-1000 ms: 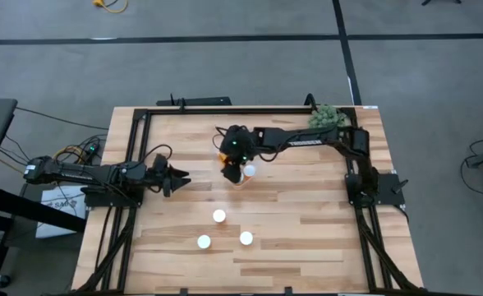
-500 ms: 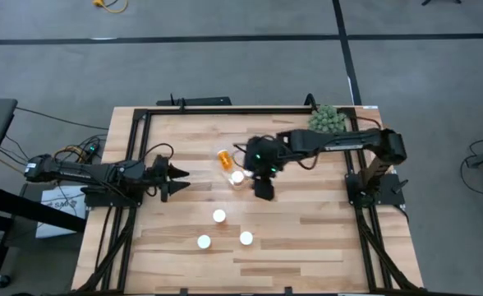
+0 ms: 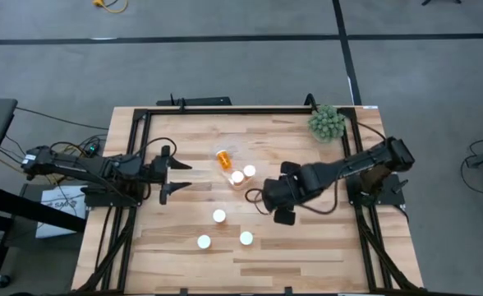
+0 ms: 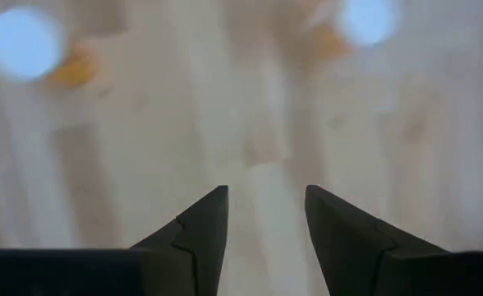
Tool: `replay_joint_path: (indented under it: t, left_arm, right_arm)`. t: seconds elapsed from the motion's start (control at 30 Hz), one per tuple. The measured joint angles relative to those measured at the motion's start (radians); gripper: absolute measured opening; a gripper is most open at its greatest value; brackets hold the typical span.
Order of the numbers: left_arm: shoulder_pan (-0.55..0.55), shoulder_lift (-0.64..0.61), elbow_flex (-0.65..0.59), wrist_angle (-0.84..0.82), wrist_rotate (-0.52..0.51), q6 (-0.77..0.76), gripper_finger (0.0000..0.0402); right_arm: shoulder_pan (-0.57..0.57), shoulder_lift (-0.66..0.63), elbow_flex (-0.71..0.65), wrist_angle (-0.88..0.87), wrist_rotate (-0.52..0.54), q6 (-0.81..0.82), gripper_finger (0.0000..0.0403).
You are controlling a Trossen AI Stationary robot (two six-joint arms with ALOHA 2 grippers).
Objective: Pick and place pill bottles into a basket
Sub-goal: Put the bottom left orange medicine bottle into the transparent bin
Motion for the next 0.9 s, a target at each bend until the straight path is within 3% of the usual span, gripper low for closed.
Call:
replay_joint_path:
  t: [0.13,0.27,0.4,0.5,0.7,0.9]
  left_arm:
    - [0.0,0.037,0.001,0.109,0.046,-0.046,0.0247]
    - [-0.025,0.088,0.001,0.09,0.123,-0.111,0.0247]
    - [-0.113,0.164,0.002,0.058,0.138,-0.178,0.0247]
    - [-0.199,0.24,0.061,-0.011,0.108,-0.195,0.0247]
    - [-0.333,0.452,0.266,-0.341,0.048,-0.157,0.0247]
    - [-0.392,0.636,0.418,-0.437,0.077,-0.137,0.0248]
  right_arm:
    - [0.053,0.0,0.0,-0.02,0.198,0.107,0.0155]
    - [0.077,0.0,0.0,-0.084,0.25,0.274,0.0155]
    - [0.1,-0.001,0.0,-0.139,0.308,0.453,0.0155]
    - [0.122,-0.001,0.0,-0.158,0.326,0.521,0.0155]
    - [0.156,-0.001,0.0,-0.203,0.374,0.619,0.0155]
    - [0.168,-0.001,0.0,-0.236,0.381,0.645,0.0155]
